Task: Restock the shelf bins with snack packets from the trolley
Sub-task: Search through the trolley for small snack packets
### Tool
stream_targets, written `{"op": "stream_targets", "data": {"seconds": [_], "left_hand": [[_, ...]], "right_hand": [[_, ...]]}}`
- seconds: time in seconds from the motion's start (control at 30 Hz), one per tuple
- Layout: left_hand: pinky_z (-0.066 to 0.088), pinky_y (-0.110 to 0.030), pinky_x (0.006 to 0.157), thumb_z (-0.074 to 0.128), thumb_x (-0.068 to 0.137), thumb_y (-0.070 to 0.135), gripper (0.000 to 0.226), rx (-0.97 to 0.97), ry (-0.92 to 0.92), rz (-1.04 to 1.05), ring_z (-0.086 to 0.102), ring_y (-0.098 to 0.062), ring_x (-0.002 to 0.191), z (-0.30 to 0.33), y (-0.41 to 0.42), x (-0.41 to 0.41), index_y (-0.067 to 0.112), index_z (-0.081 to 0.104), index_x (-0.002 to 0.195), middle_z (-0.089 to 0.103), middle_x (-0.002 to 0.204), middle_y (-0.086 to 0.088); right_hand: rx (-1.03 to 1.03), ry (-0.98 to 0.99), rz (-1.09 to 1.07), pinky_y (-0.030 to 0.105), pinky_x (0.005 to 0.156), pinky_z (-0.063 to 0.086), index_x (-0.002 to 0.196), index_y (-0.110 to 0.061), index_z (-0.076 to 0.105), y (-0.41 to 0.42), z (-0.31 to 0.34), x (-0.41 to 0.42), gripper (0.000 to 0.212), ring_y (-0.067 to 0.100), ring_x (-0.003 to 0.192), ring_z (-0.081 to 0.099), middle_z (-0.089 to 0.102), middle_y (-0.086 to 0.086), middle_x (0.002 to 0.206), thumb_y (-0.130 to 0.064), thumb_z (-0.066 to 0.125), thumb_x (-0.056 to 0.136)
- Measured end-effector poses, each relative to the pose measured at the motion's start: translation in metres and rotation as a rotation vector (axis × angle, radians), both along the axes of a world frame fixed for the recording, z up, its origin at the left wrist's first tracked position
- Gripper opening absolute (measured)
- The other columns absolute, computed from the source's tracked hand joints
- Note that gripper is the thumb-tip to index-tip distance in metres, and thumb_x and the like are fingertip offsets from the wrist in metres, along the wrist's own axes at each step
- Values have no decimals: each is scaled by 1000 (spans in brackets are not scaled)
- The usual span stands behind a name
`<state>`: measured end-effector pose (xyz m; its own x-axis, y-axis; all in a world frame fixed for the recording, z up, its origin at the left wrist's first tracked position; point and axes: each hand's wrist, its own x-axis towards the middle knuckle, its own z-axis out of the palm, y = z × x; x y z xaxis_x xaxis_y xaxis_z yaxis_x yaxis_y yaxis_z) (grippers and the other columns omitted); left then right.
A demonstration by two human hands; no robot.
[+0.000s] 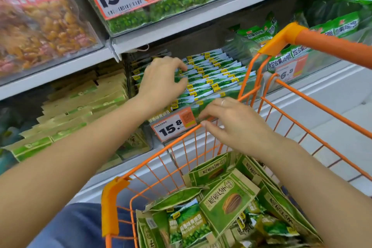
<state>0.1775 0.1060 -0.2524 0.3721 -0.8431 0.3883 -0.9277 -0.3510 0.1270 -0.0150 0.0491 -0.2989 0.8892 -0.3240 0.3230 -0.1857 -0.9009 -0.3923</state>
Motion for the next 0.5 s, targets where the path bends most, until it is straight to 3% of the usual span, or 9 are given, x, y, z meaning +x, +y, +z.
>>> {"op": "stream_targets", "data": {"seconds": [0.1,0.2,0.27,0.37,0.43,0.5], "left_hand": [[40,-31,86,53,87,31,20,-111,51,-258,56,-18,100,-7,56,-45,21,67,99,68,99,4],[42,-27,70,48,86,36,21,-51,217,-335,49,-5,76,-30,105,-76,26,66,89,62,81,12],[44,-26,67,47,88,39,21,189,294,-342,49,-1,72,-49,124,-87,30,65,93,57,81,15],[45,-27,72,47,96,44,25,646,226,-398,59,-11,92,-78,132,-88,30,61,112,63,98,12],[41,-27,69,47,96,46,31,793,244,-396,60,-18,95,-94,132,-85,26,60,116,65,103,4],[45,-30,69,47,97,44,32,842,240,-366,60,-23,92,-103,129,-83,20,60,113,64,100,-3]], "right_hand": [[46,36,46,36,71,48,90,-26,66,15,10,-5,16,21,87,62,62,-9,80,-37,55,93],[-144,402,56,29,67,40,87,-25,65,26,6,-8,21,26,92,62,66,0,86,-42,54,91],[-251,648,96,29,66,38,84,-20,61,32,-8,-15,22,27,95,61,62,5,89,-41,57,90],[-271,1095,201,29,65,39,82,-13,58,36,-33,-33,29,25,86,57,58,4,81,-40,66,86],[-199,1355,257,28,65,43,67,-12,51,33,-50,-45,40,22,69,49,46,-1,63,-44,70,83],[-90,1475,270,28,65,42,56,-17,44,31,-65,-54,48,18,57,42,44,0,57,-49,72,79]]}}
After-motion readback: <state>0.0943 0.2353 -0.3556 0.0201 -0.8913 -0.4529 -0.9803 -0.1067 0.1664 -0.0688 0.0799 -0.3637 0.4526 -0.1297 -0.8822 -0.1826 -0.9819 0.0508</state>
